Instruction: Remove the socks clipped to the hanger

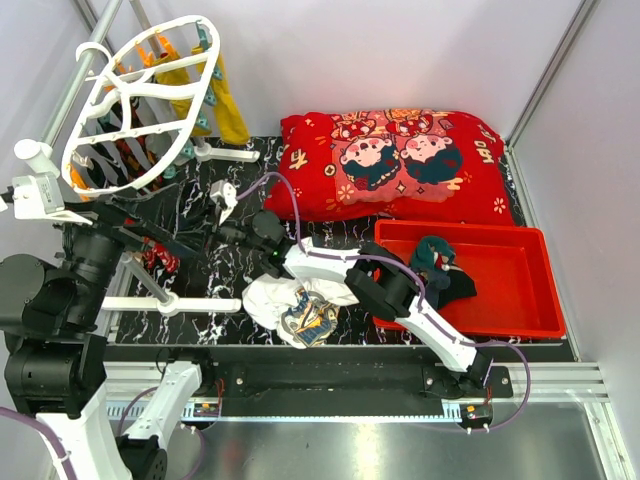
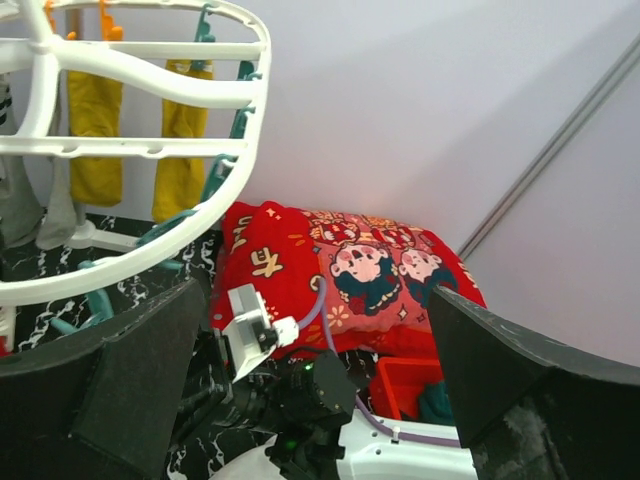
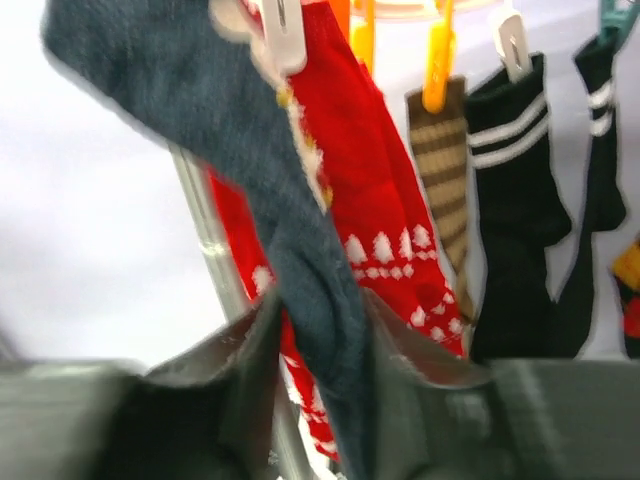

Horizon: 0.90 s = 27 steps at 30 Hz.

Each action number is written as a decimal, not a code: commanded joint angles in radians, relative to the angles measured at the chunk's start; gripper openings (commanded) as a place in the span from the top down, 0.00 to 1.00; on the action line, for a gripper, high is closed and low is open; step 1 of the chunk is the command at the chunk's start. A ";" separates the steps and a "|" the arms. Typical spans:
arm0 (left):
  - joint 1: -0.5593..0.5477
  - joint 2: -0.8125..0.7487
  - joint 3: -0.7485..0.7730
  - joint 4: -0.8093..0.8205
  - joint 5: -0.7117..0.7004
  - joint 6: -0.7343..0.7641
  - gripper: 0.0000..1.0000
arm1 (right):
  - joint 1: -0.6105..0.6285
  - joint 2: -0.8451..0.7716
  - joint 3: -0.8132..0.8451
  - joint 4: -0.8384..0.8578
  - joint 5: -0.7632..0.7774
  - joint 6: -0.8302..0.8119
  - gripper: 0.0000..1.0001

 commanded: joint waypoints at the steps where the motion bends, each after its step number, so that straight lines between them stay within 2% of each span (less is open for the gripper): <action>1: 0.001 -0.010 -0.021 -0.031 -0.061 0.045 0.01 | 0.002 -0.106 -0.099 0.030 0.024 -0.043 0.72; 3: 0.001 -0.009 -0.028 -0.060 -0.070 0.053 0.01 | 0.002 -0.157 -0.169 0.052 0.029 -0.067 0.85; 5: 0.001 -0.010 -0.034 -0.063 -0.064 0.065 0.01 | 0.002 -0.234 -0.265 0.075 0.035 -0.089 0.92; 6: 0.001 -0.007 -0.037 -0.065 -0.058 0.071 0.01 | 0.004 -0.257 -0.294 0.085 0.038 -0.089 0.99; 12: 0.001 -0.001 -0.059 -0.080 -0.114 0.102 0.01 | 0.005 -0.444 -0.491 0.124 0.075 -0.021 1.00; 15: 0.001 0.020 -0.050 -0.112 -0.162 0.091 0.01 | 0.016 -0.531 -0.520 0.000 0.119 -0.038 1.00; 17: 0.001 0.031 -0.039 -0.127 -0.171 0.081 0.04 | 0.020 -0.554 -0.529 -0.065 0.150 -0.086 1.00; 22: 0.001 0.065 -0.005 -0.158 -0.220 0.058 0.12 | 0.025 -0.610 -0.600 -0.059 0.176 -0.109 1.00; 27: 0.001 0.103 -0.028 -0.111 -0.156 0.061 0.17 | 0.027 -0.671 -0.661 -0.039 0.161 -0.061 1.00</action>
